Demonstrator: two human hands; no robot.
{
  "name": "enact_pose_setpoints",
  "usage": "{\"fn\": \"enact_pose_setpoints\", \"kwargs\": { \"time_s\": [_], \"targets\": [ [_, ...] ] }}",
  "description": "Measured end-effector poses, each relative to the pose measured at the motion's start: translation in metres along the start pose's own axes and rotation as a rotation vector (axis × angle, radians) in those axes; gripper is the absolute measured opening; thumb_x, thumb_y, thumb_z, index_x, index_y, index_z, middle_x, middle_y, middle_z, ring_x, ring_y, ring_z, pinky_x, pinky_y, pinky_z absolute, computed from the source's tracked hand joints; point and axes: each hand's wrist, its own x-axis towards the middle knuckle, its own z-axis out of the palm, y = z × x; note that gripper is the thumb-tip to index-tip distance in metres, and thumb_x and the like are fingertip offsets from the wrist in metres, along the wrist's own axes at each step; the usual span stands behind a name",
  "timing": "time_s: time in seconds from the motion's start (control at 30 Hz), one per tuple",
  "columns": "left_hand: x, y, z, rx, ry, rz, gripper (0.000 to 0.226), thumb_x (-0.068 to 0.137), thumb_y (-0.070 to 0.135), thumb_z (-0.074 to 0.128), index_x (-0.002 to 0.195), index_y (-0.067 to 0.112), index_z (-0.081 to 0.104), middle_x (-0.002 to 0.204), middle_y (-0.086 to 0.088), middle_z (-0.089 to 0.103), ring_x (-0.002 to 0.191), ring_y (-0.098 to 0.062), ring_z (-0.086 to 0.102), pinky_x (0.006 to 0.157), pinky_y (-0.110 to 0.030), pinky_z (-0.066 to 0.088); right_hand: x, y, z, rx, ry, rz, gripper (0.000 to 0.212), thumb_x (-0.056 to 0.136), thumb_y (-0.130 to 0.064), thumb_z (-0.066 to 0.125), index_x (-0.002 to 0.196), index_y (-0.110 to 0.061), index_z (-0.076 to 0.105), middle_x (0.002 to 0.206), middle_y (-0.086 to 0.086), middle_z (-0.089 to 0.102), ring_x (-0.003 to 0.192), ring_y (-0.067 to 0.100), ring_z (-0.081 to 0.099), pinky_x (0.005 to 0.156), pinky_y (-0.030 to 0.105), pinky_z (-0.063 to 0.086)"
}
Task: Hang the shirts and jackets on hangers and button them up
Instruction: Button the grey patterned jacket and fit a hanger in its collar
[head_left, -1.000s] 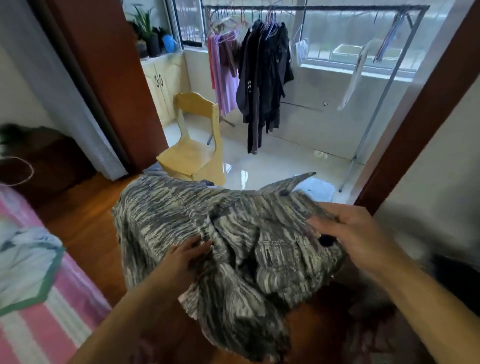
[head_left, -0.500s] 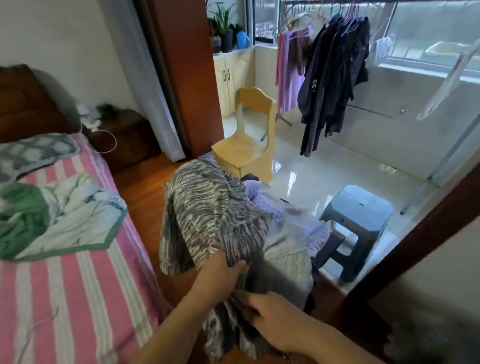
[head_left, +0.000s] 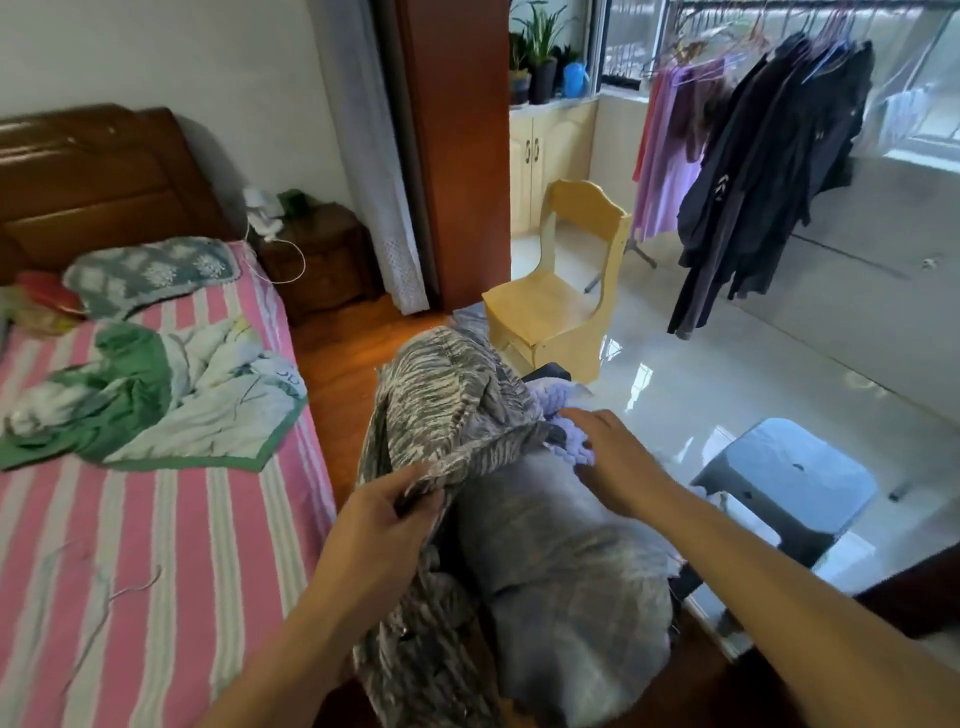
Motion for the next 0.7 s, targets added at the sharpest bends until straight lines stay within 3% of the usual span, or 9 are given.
{"fn": "enact_pose_setpoints", "kwargs": {
  "time_s": [0.07, 0.17, 0.23, 0.3, 0.37, 0.47, 0.53, 0.63, 0.7],
  "targets": [
    [0.001, 0.004, -0.006, 0.000, -0.010, -0.022, 0.019, 0.100, 0.017, 0.061, 0.098, 0.030, 0.075, 0.062, 0.004, 0.049, 0.055, -0.009, 0.038, 0.050, -0.020, 0.028, 0.050, 0.004, 0.021, -0.181, -0.102, 0.006, 0.069, 0.088, -0.026, 0.063, 0.151, -0.032, 0.035, 0.145, 0.009, 0.047, 0.131, 0.034, 0.044, 0.104, 0.042, 0.040],
    [0.004, 0.013, -0.016, 0.083, -0.009, -0.002, 0.028, 0.100, 0.017, 0.061, 0.086, 0.038, 0.074, 0.060, 0.009, 0.052, 0.054, -0.003, 0.037, 0.052, -0.018, 0.029, 0.100, -0.002, 0.033, -0.088, -0.193, 0.158, 0.064, 0.089, -0.035, 0.069, 0.148, -0.025, 0.045, 0.143, 0.014, 0.049, 0.132, 0.037, 0.044, 0.108, 0.044, 0.035],
    [0.006, 0.021, -0.024, 0.132, 0.008, 0.006, 0.032, 0.098, 0.013, 0.064, 0.081, 0.040, 0.070, 0.056, 0.013, 0.056, 0.049, -0.001, 0.041, 0.048, -0.014, 0.032, 0.120, -0.004, 0.037, -0.135, -0.228, 0.150, 0.046, 0.091, -0.038, 0.066, 0.133, -0.020, 0.060, 0.126, 0.010, 0.062, 0.125, 0.033, 0.053, 0.104, 0.042, 0.040],
    [0.011, 0.026, -0.038, 0.166, 0.018, -0.020, 0.027, 0.093, 0.011, 0.070, 0.084, 0.037, 0.072, 0.061, 0.018, 0.065, 0.051, 0.004, 0.049, 0.051, -0.010, 0.036, 0.138, -0.007, 0.037, -0.152, -0.219, 0.165, 0.023, 0.096, -0.031, 0.061, 0.113, -0.019, 0.068, 0.093, 0.004, 0.061, 0.113, 0.030, 0.062, 0.089, 0.035, 0.045],
    [0.023, 0.020, -0.060, 0.236, 0.062, -0.063, 0.016, 0.091, 0.018, 0.072, 0.078, 0.026, 0.073, 0.064, 0.008, 0.067, 0.052, -0.001, 0.047, 0.052, -0.018, 0.038, 0.160, -0.022, 0.028, -0.124, -0.121, 0.210, 0.021, 0.100, -0.020, 0.053, 0.111, -0.012, 0.069, 0.082, 0.003, 0.055, 0.102, 0.031, 0.063, 0.081, 0.034, 0.044],
    [0.045, 0.011, -0.112, 0.380, 0.257, -0.070, 0.024, 0.093, 0.022, 0.066, 0.072, 0.011, 0.063, 0.064, 0.004, 0.063, 0.065, -0.011, 0.047, 0.063, -0.037, 0.047, 0.200, -0.092, -0.016, -0.025, 0.129, 0.182, 0.030, 0.104, -0.015, 0.044, 0.122, -0.002, 0.065, 0.113, 0.020, 0.065, 0.111, 0.038, 0.061, 0.089, 0.039, 0.045],
    [0.057, 0.023, -0.159, 0.405, 0.427, -0.101, 0.032, 0.095, 0.022, 0.065, 0.066, 0.009, 0.061, 0.068, -0.008, 0.068, 0.067, -0.021, 0.057, 0.063, -0.038, 0.047, 0.217, -0.157, -0.054, 0.088, 0.237, 0.130, 0.032, 0.103, -0.024, 0.045, 0.121, -0.013, 0.069, 0.120, 0.016, 0.066, 0.113, 0.039, 0.061, 0.095, 0.039, 0.046],
    [0.061, 0.048, -0.240, 0.420, 0.677, -0.107, 0.039, 0.099, 0.033, 0.062, 0.081, -0.001, 0.061, 0.085, -0.021, 0.071, 0.082, -0.039, 0.067, 0.069, -0.040, 0.050, 0.234, -0.249, -0.089, 0.131, 0.307, 0.016, 0.031, 0.095, -0.027, 0.044, 0.104, -0.017, 0.072, 0.111, 0.015, 0.069, 0.101, 0.038, 0.064, 0.085, 0.038, 0.049],
    [0.048, 0.061, -0.294, 0.471, 0.785, -0.093, 0.031, 0.100, 0.032, 0.060, 0.095, 0.001, 0.064, 0.098, -0.021, 0.070, 0.096, -0.041, 0.066, 0.074, -0.038, 0.047, 0.235, -0.309, -0.100, 0.246, 0.337, 0.019, 0.034, 0.097, -0.030, 0.043, 0.104, -0.014, 0.072, 0.112, 0.015, 0.068, 0.100, 0.036, 0.062, 0.078, 0.036, 0.042]
  ]
}}
